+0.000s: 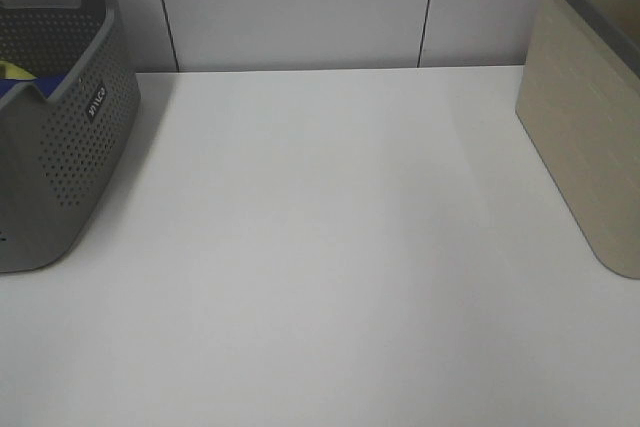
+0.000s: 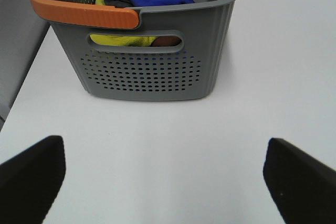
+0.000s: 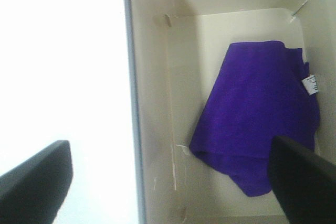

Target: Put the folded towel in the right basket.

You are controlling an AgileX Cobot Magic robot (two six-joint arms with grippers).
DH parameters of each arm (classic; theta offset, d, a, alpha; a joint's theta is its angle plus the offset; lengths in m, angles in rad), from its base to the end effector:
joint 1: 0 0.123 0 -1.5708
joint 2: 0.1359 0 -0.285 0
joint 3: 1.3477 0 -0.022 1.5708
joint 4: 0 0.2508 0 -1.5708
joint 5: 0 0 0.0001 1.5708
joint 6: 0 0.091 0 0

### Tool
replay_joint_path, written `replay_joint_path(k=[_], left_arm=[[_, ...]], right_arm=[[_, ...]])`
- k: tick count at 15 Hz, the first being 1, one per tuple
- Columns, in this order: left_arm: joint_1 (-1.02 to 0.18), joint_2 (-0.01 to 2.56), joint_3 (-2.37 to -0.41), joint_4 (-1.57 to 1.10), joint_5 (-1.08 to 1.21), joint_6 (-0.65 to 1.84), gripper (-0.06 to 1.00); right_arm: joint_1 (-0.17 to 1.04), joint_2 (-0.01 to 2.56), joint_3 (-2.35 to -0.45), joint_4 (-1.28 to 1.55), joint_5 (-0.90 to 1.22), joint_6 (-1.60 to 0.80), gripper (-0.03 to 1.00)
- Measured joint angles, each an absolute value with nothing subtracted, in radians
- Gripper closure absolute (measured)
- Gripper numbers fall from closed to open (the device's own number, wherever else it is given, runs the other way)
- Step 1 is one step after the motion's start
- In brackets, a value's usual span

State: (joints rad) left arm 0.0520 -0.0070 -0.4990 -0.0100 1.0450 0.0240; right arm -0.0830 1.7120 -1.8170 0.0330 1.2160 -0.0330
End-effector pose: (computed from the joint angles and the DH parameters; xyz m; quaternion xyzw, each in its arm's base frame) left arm -0.0051 -0.0011 0.2783 -0.0117 0.8474 0.0152 0.5306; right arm 0.3662 -0.0276 0.3889 0.0254 0.9624 0.0008 0.2706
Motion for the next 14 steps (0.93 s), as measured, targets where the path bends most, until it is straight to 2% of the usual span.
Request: replay_joint_path(k=[3,10,14], left_arm=[[0.052,-0.007,-0.499,-0.010,1.045,0.024,-0.05],[0.052,-0.007,-0.499,-0.010,1.045,0.024,-0.05],[0.052,-0.007,-0.499,-0.010,1.045,0.024,-0.05]], right_arm=[[-0.080,1.406,-1.562,0.064,1.210,-0.055,0.00],[-0.080,0.445,-0.825,0.068,1.203,-0.089,0.01],[-0.080,0.082,-0.596,0.068,1.164,-0.089,0.01]])
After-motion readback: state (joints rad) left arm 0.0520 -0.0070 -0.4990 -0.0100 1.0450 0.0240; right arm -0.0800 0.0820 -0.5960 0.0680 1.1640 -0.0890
